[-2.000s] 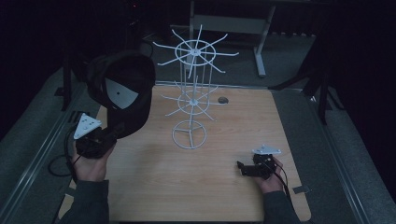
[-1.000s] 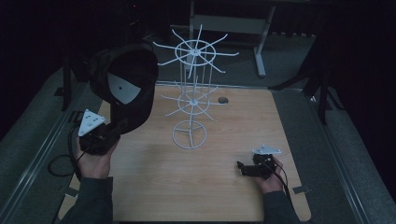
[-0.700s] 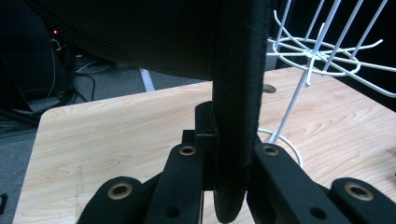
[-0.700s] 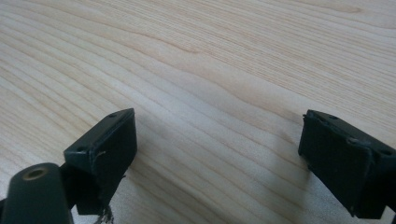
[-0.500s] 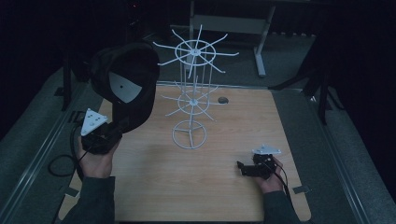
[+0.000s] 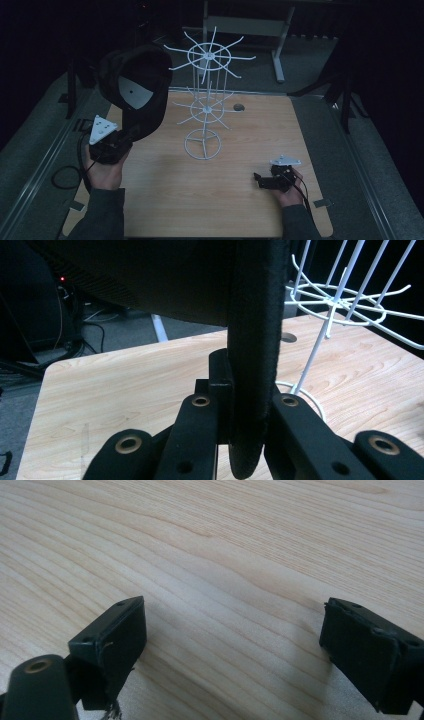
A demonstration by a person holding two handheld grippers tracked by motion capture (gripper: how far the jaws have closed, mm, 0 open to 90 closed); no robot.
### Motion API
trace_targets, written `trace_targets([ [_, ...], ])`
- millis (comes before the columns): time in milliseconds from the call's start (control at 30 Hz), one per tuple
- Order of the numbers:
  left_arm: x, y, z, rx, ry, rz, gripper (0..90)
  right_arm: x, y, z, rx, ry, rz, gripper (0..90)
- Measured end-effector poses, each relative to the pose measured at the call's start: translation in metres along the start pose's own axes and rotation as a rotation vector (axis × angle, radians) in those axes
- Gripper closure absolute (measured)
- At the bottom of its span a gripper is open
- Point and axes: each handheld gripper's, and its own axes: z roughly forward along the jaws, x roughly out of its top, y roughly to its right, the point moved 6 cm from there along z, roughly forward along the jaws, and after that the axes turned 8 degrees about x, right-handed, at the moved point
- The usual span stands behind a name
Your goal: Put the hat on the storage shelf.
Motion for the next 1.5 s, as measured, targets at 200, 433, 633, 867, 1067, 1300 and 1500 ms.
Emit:
trace_targets([
  [200,0.001,0.002,0.001,0.004,0.002,0.006,86.7,0.0,0.0,0.0,0.0,0.0,0.0,11.3],
  [433,0.002,0.004,0.003,0.01,0.004,0.014,86.7,0.0,0.0,0.0,0.0,0.0,0.0,11.3],
  [633,0.003,0.004,0.006,0.02,0.003,0.02,86.7,0.0,0.0,0.0,0.0,0.0,0.0,11.3],
  [867,0.007,0.005,0.006,0.028,0.009,0.03,86.7,0.0,0.0,0.0,0.0,0.0,0.0,11.3],
  [1067,0.012,0.008,0.005,0.031,0.023,0.036,86.7,0.0,0.0,0.0,0.0,0.0,0.0,11.3],
  [1300,0.015,0.011,0.005,0.046,0.028,0.057,86.7,0.0,0.0,0.0,0.0,0.0,0.0,11.3],
  [1500,0.013,0.015,0.008,0.062,0.028,0.076,86.7,0.0,0.0,0.0,0.0,0.0,0.0,11.3],
])
